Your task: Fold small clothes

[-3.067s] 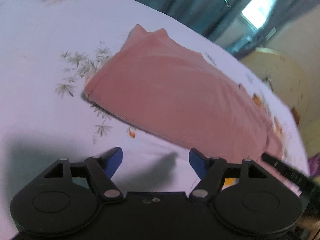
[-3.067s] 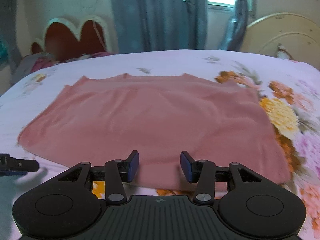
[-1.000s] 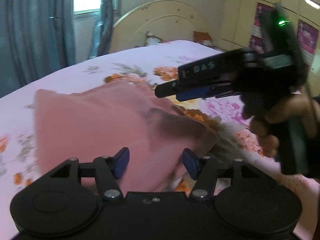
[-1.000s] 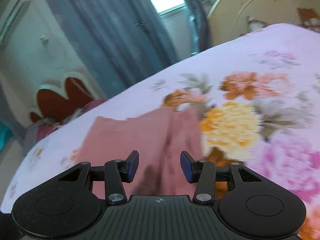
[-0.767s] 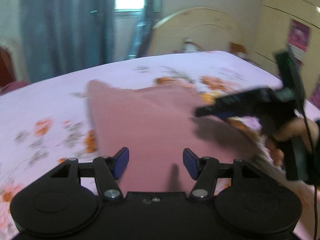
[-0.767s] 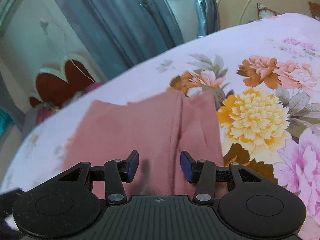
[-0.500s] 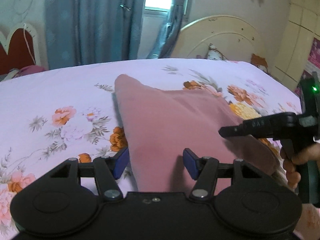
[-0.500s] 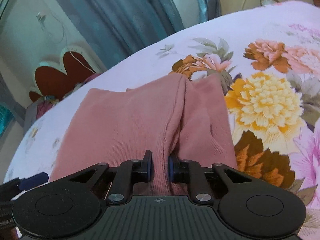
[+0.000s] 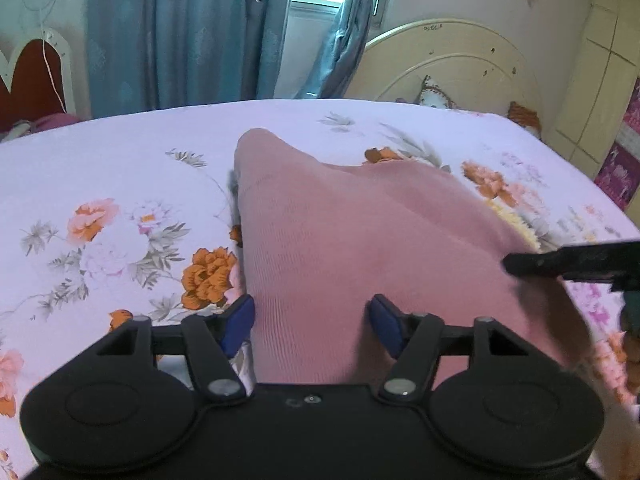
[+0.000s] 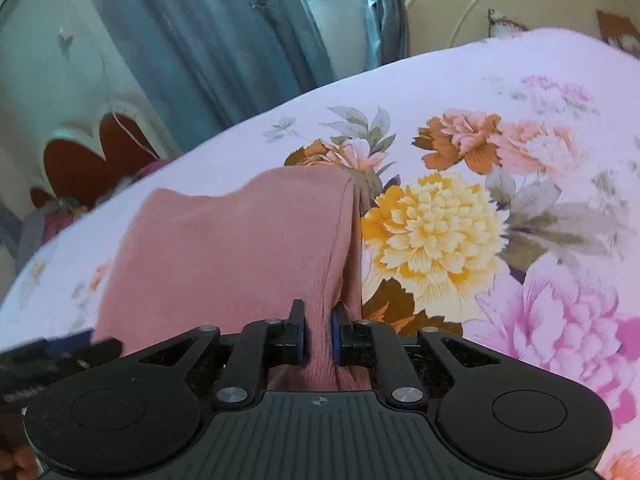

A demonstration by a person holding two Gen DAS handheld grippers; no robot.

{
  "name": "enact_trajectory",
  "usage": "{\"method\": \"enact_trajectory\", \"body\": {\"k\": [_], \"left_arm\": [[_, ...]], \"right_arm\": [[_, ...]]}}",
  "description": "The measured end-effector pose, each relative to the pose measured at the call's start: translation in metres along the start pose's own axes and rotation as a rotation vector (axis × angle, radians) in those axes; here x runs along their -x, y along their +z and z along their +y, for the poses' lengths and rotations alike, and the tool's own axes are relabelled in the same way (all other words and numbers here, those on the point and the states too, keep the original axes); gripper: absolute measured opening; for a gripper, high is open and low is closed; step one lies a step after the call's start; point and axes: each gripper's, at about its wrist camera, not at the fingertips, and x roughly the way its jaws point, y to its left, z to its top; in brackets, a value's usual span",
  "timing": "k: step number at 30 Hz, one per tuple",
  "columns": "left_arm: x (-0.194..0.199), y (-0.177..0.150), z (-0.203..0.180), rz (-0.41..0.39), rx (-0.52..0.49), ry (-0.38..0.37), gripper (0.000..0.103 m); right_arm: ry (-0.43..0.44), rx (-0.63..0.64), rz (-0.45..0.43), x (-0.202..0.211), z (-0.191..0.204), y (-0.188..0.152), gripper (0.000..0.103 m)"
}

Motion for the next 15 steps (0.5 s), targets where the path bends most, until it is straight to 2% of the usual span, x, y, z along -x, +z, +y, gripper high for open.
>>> {"method": "enact_trajectory", "body": {"k": [2, 5, 10, 13, 15], "left_arm": [[0.001, 0.001, 0.003, 0.006, 0.008, -0.004, 0.065], [0.004, 0.001, 0.005, 0.011, 0.008, -0.010, 0.066], [0.002, -0.002, 0.007, 0.015, 0.032, -0.011, 0.067], [-0.001, -0.004, 0.009, 0.024, 0.051, -0.020, 0.069], [-0.001, -0.005, 0.009, 0.028, 0.058, -0.022, 0.068]], "right_arm": [[0.006, 0.001, -0.013, 0.010, -0.002, 0.001, 0.016], [0.023, 0.007, -0.012, 0.030, -0.005, -0.002, 0.016], [0.002, 0.046, 0.023, 0.047, -0.001, -0.024, 0.016], [-0.104, 0.111, 0.030, 0.040, -0.002, -0.038, 0.016], [-0.102, 0.092, 0.036, 0.035, -0.003, -0.038, 0.016]]}}
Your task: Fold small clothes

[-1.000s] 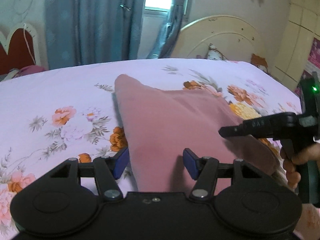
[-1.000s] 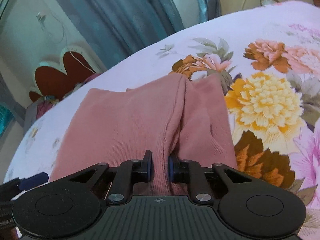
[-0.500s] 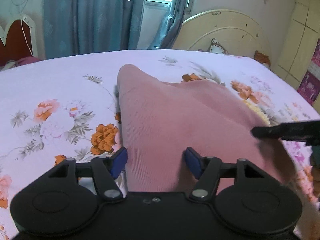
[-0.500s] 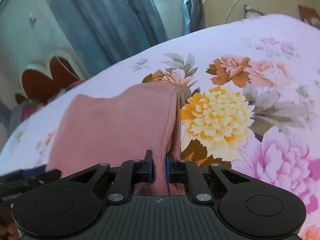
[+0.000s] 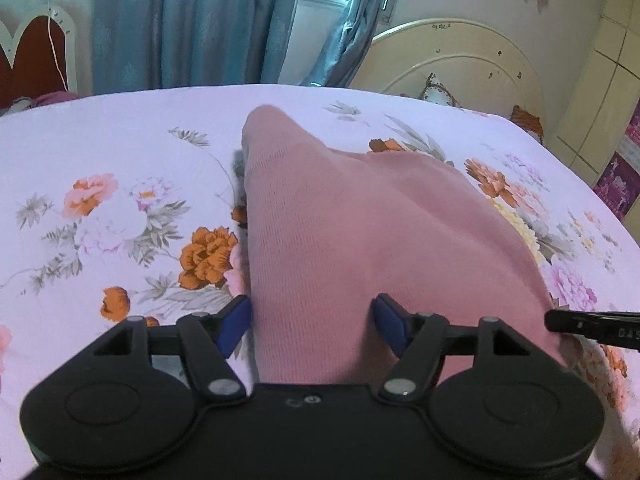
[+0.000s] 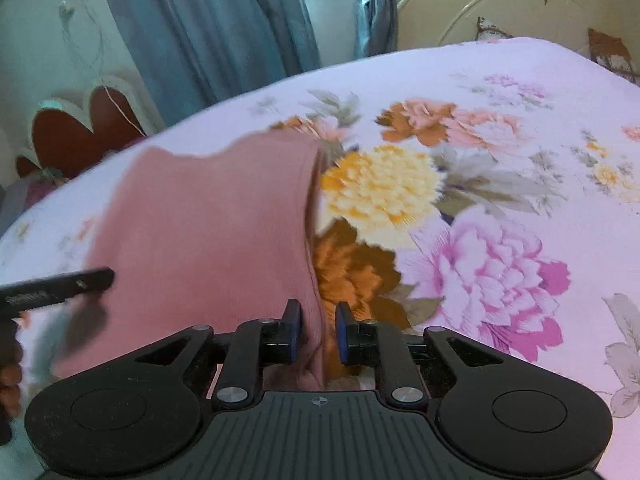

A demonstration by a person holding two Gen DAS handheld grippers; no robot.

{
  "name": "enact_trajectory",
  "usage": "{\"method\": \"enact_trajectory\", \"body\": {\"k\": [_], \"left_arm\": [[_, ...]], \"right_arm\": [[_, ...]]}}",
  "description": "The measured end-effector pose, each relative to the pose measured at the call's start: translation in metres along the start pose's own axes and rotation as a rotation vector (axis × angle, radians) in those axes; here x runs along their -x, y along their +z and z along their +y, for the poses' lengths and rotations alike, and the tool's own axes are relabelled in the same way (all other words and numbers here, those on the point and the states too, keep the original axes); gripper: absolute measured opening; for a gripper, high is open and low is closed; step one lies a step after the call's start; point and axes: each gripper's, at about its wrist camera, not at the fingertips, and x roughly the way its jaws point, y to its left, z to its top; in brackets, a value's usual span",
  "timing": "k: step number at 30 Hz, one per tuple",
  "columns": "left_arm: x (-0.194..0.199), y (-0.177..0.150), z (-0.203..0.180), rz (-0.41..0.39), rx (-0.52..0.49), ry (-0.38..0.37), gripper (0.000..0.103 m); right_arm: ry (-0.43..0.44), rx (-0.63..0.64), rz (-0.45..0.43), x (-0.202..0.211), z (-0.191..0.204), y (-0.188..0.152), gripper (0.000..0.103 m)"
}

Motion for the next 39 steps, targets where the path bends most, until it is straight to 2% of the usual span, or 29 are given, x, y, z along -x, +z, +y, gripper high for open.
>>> {"method": "enact_trajectory", "body": {"k": [3, 6, 10, 12, 13, 14, 18, 19, 20, 21, 22, 23, 24, 27, 29, 33, 37, 39], "left_arm": [[0.005, 0.007, 0.002, 0.002, 0.019, -0.015, 0.066], [0.010, 0.019, 0.006, -0.019, 0.049, -0.029, 0.066], [0.001, 0.040, 0.015, -0.032, 0.119, -0.033, 0.066], [-0.009, 0.050, 0.021, -0.030, 0.154, -0.026, 0.066], [-0.015, 0.054, 0.023, -0.025, 0.167, -0.022, 0.066], [-0.020, 0.058, 0.026, -0.019, 0.179, -0.022, 0.066], [-0.043, 0.068, 0.034, -0.004, 0.228, -0.034, 0.065], [-0.047, 0.070, 0.037, -0.002, 0.241, -0.040, 0.065], [-0.052, 0.071, 0.040, 0.000, 0.257, -0.041, 0.065], [-0.055, 0.072, 0.044, -0.001, 0.271, -0.041, 0.062], [-0.058, 0.070, 0.047, 0.000, 0.282, -0.041, 0.054], [-0.061, 0.069, 0.049, 0.002, 0.288, -0.040, 0.050], [-0.063, 0.066, 0.051, 0.000, 0.297, -0.036, 0.049], [-0.063, 0.058, 0.051, -0.035, 0.303, -0.017, 0.050], [-0.064, 0.056, 0.046, -0.047, 0.284, -0.001, 0.051], [-0.057, 0.064, 0.032, -0.073, 0.196, 0.042, 0.053], [-0.057, 0.075, 0.034, -0.077, 0.224, 0.047, 0.052], [-0.062, 0.078, 0.033, -0.066, 0.217, 0.060, 0.054]], "right_arm": [[0.004, 0.050, -0.046, 0.009, 0.012, 0.012, 0.016], [0.052, 0.015, -0.092, 0.013, 0.015, 0.032, 0.016], [0.061, 0.011, -0.097, -0.010, 0.023, 0.061, 0.018], [0.058, -0.008, -0.095, -0.025, 0.025, 0.072, 0.044], [0.048, -0.015, -0.107, -0.031, 0.025, 0.077, 0.066], [0.037, -0.015, -0.120, -0.038, 0.027, 0.082, 0.067], [0.020, -0.029, -0.072, -0.069, 0.028, 0.096, 0.066], [0.014, -0.041, -0.058, -0.079, 0.025, 0.098, 0.062], [0.010, -0.050, -0.046, -0.086, 0.022, 0.100, 0.047], [0.011, -0.063, -0.031, -0.094, 0.020, 0.102, 0.040], [0.014, -0.076, -0.029, -0.097, 0.018, 0.102, 0.032], [0.024, -0.080, -0.034, -0.100, 0.017, 0.101, 0.021], [0.029, -0.067, -0.041, -0.101, 0.019, 0.101, 0.016], [-0.008, 0.064, -0.105, -0.098, 0.031, 0.097, 0.013], [-0.094, 0.071, -0.076, -0.111, 0.023, 0.095, 0.013], [-0.073, 0.020, -0.106, -0.101, 0.013, 0.100, 0.013], [-0.067, 0.090, -0.186, -0.088, 0.031, 0.107, 0.013], [-0.047, 0.129, -0.195, -0.088, 0.044, 0.110, 0.014]]}}
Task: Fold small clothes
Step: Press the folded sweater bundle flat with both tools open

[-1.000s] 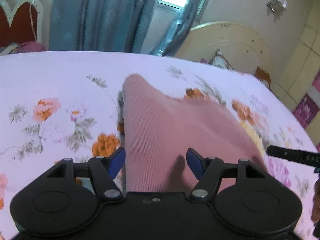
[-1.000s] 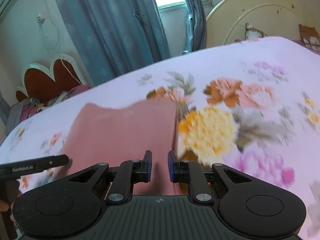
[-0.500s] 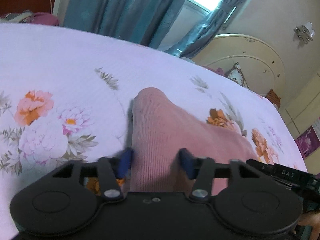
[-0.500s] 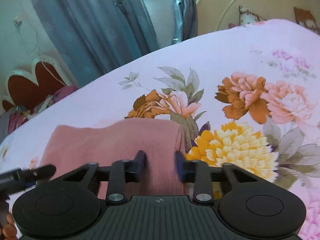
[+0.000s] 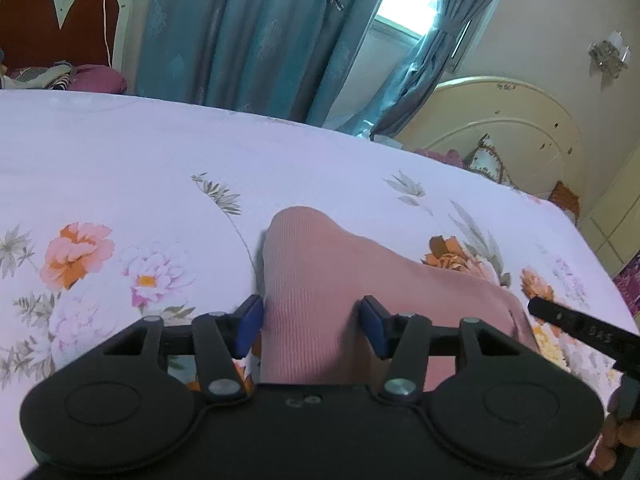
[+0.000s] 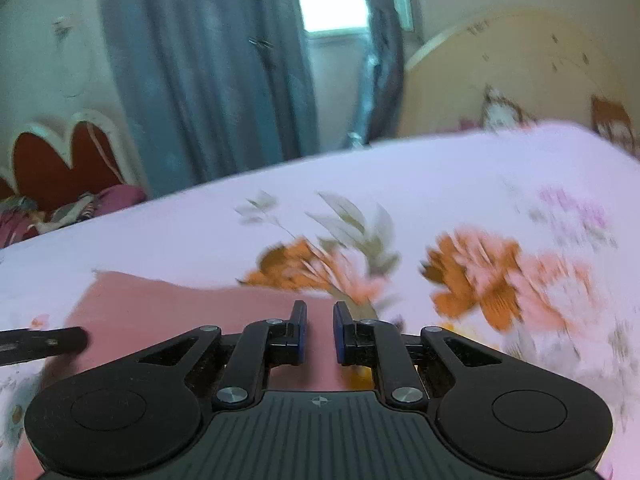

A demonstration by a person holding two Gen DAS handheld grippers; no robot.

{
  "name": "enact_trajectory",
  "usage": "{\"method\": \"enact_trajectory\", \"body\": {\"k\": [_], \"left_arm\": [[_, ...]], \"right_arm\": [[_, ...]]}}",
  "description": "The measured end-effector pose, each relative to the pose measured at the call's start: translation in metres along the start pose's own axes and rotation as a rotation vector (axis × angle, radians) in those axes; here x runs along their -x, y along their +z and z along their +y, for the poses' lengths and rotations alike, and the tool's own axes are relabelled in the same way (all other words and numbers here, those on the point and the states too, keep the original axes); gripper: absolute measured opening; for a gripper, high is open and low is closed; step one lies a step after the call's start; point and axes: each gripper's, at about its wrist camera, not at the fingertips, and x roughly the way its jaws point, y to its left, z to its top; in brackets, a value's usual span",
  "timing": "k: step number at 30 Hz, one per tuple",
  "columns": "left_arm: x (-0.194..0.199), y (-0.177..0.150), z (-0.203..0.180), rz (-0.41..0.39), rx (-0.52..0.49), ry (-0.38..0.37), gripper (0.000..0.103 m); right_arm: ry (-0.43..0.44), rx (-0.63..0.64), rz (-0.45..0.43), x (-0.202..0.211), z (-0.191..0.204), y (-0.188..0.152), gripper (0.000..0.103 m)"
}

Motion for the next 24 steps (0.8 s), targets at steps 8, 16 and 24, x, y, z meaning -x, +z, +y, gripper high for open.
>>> {"method": "enact_trajectory", "body": {"k": [8, 16, 24], "left_arm": [[-0.017, -0.001, 0.004, 0.039, 0.001, 0.044, 0.070], [-0.008, 0.002, 0.004, 0.042, 0.016, 0.049, 0.072], [0.031, -0.004, 0.002, 0.004, -0.024, 0.006, 0.072]], "right_arm": [[-0.061, 0.074, 0.082, -0.048, 0.009, -0.013, 0.013], [-0.026, 0.035, 0.086, -0.035, 0.003, -0.006, 0.014], [0.028, 0.027, 0.033, 0.024, 0.005, -0.010, 0.014]]}}
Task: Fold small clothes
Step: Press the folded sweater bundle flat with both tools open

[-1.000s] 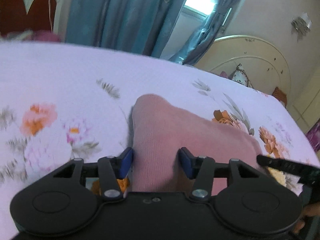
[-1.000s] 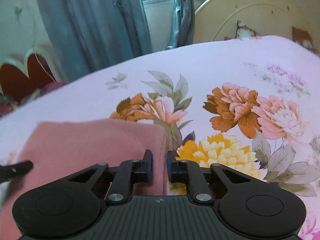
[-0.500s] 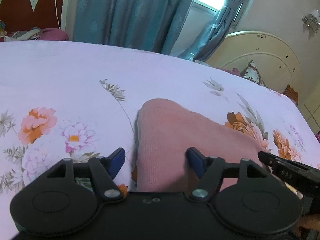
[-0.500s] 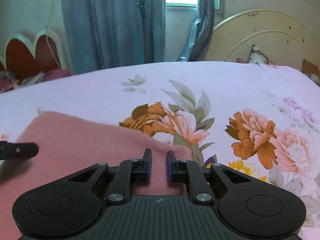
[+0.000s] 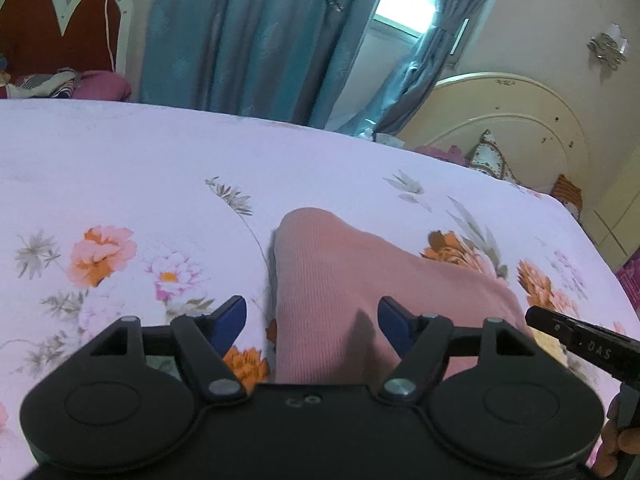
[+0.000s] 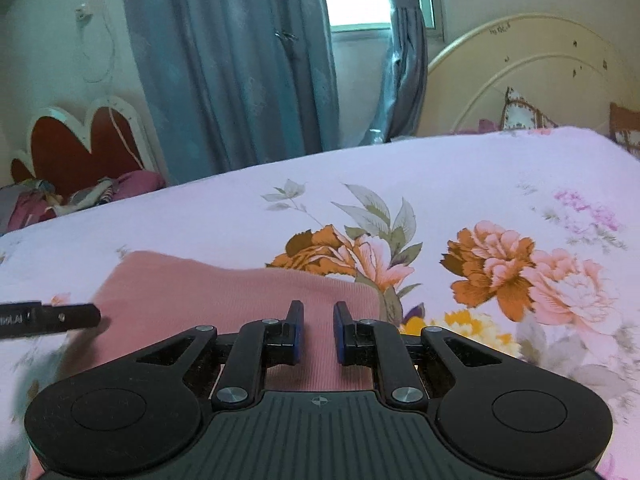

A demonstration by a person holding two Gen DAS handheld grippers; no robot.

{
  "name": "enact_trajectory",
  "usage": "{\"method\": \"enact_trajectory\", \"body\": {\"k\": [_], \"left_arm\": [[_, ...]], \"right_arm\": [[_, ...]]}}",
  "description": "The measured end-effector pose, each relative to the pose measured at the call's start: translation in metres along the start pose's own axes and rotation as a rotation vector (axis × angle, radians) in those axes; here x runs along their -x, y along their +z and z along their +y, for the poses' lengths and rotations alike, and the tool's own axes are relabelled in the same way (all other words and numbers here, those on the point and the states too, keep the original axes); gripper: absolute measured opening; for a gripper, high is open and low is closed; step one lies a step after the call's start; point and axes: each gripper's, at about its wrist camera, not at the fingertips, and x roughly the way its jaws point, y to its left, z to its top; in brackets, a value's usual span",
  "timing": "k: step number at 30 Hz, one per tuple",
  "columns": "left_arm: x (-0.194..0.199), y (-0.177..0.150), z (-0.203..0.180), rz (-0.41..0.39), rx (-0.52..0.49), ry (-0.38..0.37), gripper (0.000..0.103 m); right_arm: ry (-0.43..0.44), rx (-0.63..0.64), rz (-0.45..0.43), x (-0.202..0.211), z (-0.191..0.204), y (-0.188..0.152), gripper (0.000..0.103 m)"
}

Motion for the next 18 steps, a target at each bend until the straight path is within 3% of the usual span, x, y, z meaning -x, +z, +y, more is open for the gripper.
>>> {"method": "enact_trajectory", "body": {"k": [8, 12, 18], "left_arm": [[0.028, -0.040, -0.014, 0.037, -0.075, -0.027, 0.072], [0.018, -0.055, -0.014, 0.062, -0.089, -0.002, 0.075], [0.022, -0.053, -0.009, 0.081, -0.058, 0.002, 0.076]], "right_arm": [[-0.012, 0.118, 0.032, 0.034, 0.016, -0.036, 0.014], [-0.102, 0.154, 0.095, 0.019, 0.008, -0.057, 0.014], [-0.078, 0.056, 0.087, 0.026, -0.002, -0.052, 0.014]]}}
